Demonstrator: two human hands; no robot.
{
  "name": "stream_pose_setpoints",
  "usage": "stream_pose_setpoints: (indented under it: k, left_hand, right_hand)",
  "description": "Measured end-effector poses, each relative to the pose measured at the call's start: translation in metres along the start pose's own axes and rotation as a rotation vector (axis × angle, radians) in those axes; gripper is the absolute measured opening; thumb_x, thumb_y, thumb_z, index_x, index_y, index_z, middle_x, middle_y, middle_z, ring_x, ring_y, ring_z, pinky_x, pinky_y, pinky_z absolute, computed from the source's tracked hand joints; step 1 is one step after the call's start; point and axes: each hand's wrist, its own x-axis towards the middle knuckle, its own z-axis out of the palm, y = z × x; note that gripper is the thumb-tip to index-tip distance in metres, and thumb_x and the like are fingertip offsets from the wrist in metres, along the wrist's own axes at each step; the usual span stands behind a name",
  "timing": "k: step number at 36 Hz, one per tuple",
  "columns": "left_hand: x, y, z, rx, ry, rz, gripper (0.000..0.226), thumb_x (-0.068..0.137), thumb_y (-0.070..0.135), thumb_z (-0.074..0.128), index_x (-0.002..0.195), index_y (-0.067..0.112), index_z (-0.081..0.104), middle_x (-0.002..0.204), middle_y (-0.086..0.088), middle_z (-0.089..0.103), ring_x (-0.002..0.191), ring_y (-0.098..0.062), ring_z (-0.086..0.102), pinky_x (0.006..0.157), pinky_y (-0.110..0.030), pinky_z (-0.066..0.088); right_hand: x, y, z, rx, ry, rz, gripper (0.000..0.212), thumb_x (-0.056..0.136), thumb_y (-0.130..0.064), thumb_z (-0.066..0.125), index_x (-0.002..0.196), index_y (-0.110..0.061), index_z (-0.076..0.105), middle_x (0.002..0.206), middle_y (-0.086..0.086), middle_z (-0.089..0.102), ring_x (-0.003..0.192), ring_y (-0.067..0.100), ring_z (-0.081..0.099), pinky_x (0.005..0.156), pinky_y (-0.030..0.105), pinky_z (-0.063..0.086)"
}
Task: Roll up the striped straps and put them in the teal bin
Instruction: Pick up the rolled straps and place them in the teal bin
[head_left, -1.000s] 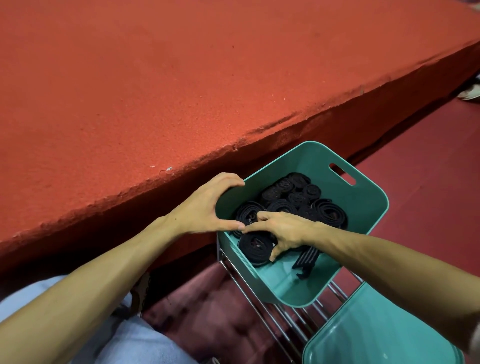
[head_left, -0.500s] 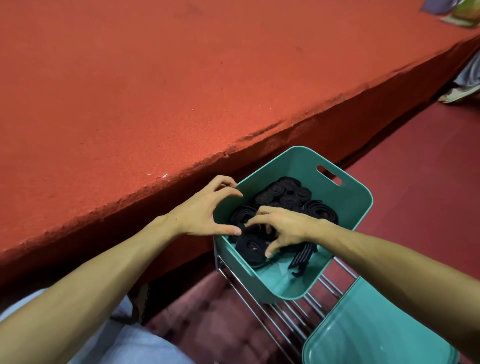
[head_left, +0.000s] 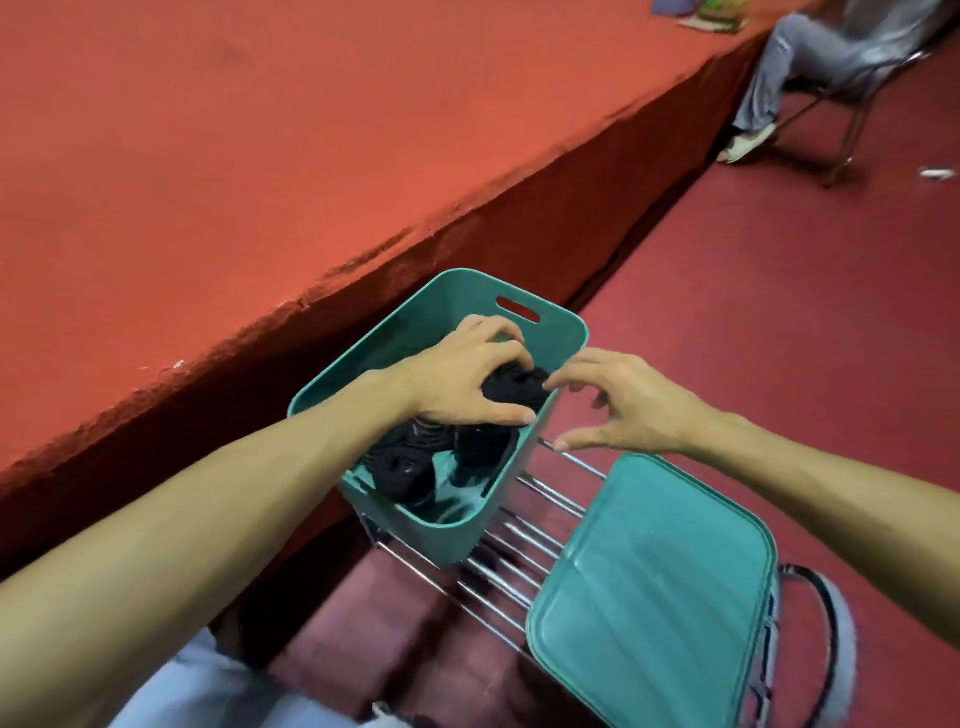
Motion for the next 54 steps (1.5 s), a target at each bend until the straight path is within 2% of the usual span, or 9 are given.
stream_pose_setpoints:
  k: [3, 6, 13, 19, 23, 31, 42, 49, 54]
  left_hand:
    - [0.029, 0.032, 0.013, -0.001, -0.048, 0.078, 0.075, 0.076, 0.073, 0.056, 0.127, 0.017, 0.057, 0.132, -0.004, 0.044, 0.127, -0.024, 0.032, 0.112, -0.035, 0.027]
    - [0.051, 0.064, 0.033, -0.022, -0.107, 0.120, 0.060, 0.086, 0.052, 0.068, 0.131, 0.016, 0.054, 0.133, -0.004, 0.042, 0.125, -0.021, 0.032, 0.108, -0.030, 0.028]
    - [0.076, 0.115, 0.108, -0.109, -0.280, 0.054, 0.059, 0.090, 0.047, 0.065, 0.136, 0.013, 0.049, 0.137, -0.010, 0.043, 0.128, -0.027, 0.038, 0.111, -0.043, 0.033]
    - [0.073, 0.104, 0.164, -0.117, -0.467, -0.149, 0.068, 0.091, 0.048, 0.062, 0.145, 0.017, 0.036, 0.144, -0.013, 0.033, 0.134, -0.033, 0.031, 0.112, -0.044, 0.030]
    - [0.069, 0.098, 0.185, -0.138, -0.498, -0.285, 0.075, 0.091, 0.051, 0.061, 0.150, 0.020, 0.027, 0.149, -0.014, 0.027, 0.139, -0.035, 0.025, 0.115, -0.049, 0.027]
    - [0.058, 0.089, 0.211, -0.140, -0.579, -0.348, 0.075, 0.093, 0.050, 0.058, 0.151, 0.026, 0.018, 0.152, -0.016, 0.027, 0.138, -0.040, 0.026, 0.112, -0.049, 0.027]
    - [0.056, 0.091, 0.214, -0.214, -0.544, -0.375, 0.075, 0.094, 0.046, 0.059, 0.153, 0.023, 0.018, 0.151, -0.013, 0.025, 0.140, -0.038, 0.023, 0.112, -0.049, 0.027]
    - [0.054, 0.091, 0.212, -0.250, -0.436, -0.494, 0.074, 0.093, 0.042, 0.061, 0.152, 0.026, 0.018, 0.143, -0.018, 0.030, 0.136, -0.038, 0.026, 0.110, -0.047, 0.029]
    - [0.057, 0.090, 0.204, -0.261, -0.374, -0.593, 0.085, 0.091, 0.046, 0.061, 0.154, 0.031, 0.006, 0.142, -0.019, 0.033, 0.136, -0.037, 0.027, 0.109, -0.048, 0.028]
  right_hand:
    - [-0.038, 0.012, -0.010, 0.044, 0.077, 0.124, 0.078, 0.063, -0.072, 0.067, 0.122, -0.021, 0.065, 0.108, -0.004, 0.060, 0.094, 0.010, 0.057, 0.076, 0.023, 0.051]
    - [-0.081, 0.032, -0.007, 0.073, 0.116, 0.298, 0.083, 0.059, -0.075, 0.065, 0.123, -0.022, 0.064, 0.111, -0.004, 0.059, 0.095, 0.010, 0.059, 0.075, 0.031, 0.056]
    - [-0.183, 0.078, 0.042, 0.033, -0.014, 0.690, 0.066, 0.070, -0.055, 0.081, 0.121, -0.017, 0.062, 0.106, 0.001, 0.060, 0.089, 0.016, 0.058, 0.074, 0.023, 0.036]
    - [-0.223, 0.085, 0.083, 0.073, -0.093, 0.850, 0.074, 0.071, -0.057, 0.079, 0.129, -0.018, 0.056, 0.120, 0.005, 0.060, 0.096, 0.015, 0.053, 0.088, 0.027, 0.041]
    - [-0.212, 0.084, 0.095, 0.079, -0.093, 0.931, 0.087, 0.068, -0.064, 0.077, 0.138, -0.023, 0.045, 0.131, 0.006, 0.053, 0.124, 0.025, 0.049, 0.100, 0.034, 0.042]
    - [-0.207, 0.072, 0.125, 0.281, -0.217, 1.120, 0.117, 0.064, -0.058, 0.084, 0.151, -0.030, 0.012, 0.149, 0.020, 0.015, 0.125, 0.039, 0.050, 0.106, 0.042, 0.042]
    - [-0.208, 0.072, 0.137, 0.285, -0.229, 1.101, 0.114, 0.065, -0.056, 0.084, 0.149, -0.036, 0.011, 0.147, 0.013, 0.016, 0.118, 0.038, 0.053, 0.102, 0.043, 0.046]
    - [-0.195, 0.069, 0.141, 0.347, -0.104, 1.070, 0.110, 0.066, -0.051, 0.085, 0.150, -0.032, 0.015, 0.154, 0.009, 0.011, 0.121, 0.035, 0.052, 0.100, 0.044, 0.045]
    - [-0.183, 0.072, 0.137, 0.382, -0.044, 1.116, 0.114, 0.070, -0.045, 0.085, 0.153, -0.033, 0.008, 0.158, 0.011, -0.006, 0.115, 0.038, 0.056, 0.102, 0.043, 0.045]
